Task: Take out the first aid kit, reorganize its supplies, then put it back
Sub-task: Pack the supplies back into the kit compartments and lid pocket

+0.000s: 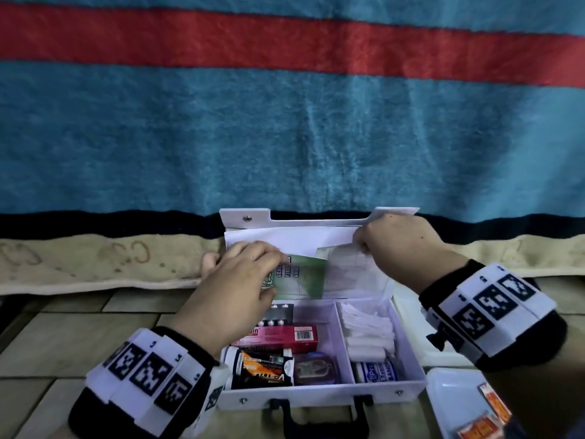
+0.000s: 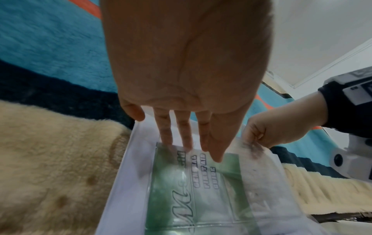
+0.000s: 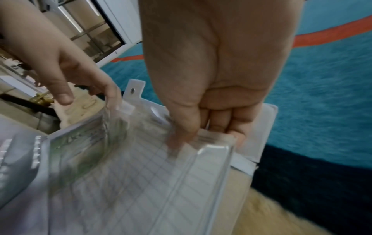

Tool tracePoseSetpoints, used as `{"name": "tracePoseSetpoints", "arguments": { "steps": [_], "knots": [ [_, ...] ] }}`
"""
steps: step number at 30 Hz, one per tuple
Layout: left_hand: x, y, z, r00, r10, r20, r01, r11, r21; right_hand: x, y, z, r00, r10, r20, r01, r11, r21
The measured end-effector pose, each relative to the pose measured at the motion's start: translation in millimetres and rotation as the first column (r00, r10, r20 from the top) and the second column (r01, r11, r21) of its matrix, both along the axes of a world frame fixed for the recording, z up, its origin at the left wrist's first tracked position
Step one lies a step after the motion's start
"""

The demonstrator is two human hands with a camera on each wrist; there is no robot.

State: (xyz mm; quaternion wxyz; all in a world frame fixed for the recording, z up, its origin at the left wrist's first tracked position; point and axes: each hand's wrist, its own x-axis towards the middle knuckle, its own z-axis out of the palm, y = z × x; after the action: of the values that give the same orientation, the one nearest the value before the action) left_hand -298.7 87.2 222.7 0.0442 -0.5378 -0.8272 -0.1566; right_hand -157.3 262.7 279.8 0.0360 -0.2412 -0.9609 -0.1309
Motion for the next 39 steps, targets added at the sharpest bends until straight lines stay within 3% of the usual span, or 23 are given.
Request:
{"name": "tracePoseSetpoints", "arguments": {
  "steps": [3, 6, 12, 30, 36, 39],
  "knots": [
    [-0.2, -0.7, -0.6, 1.0, 0.004, -0.004, -0.004, 1.0, -0.005, -8.0, -0.2, 2.2, 0.998, -0.046, 0.029, 0.047, 0.999, -0.015],
    [-1.0, -1.3, -1.9, 1.0, 0.0, 0.001, 0.0, 1.0, -0.007, -8.1, 0.2, 11.0, 0.99, -0.125, -0.066, 0.118, 0.988, -0.102],
    [-1.7, -0.9, -3.4, 1.0, -0.005, 0.0, 0.005, 1.0, -0.008, -5.5, -0.4, 12.4, 0.988, -0.142, -0.053, 0.132, 0.979, -0.158],
    [5.5, -2.6, 0.5, 0.997, 0.043, -0.057, -0.045, 0.998, -0.032, -9.8, -5.2, 0.9, 0.984, -0.158, -0.079, 0.155, 0.987, -0.05],
    [5.9, -1.3, 2.1, 0.998, 0.039, -0.049, -0.041, 0.998, -0.043, -4.3, -1.2, -12.9, 0.971, -0.172, -0.163, 0.162, 0.984, -0.07],
    [6.8, -1.1, 12.0, 0.997, 0.043, 0.061, -0.042, 0.999, -0.016, 12.9, -0.6, -12.6, 0.949, -0.15, -0.278, 0.118, 0.985, -0.126]
  ]
}}
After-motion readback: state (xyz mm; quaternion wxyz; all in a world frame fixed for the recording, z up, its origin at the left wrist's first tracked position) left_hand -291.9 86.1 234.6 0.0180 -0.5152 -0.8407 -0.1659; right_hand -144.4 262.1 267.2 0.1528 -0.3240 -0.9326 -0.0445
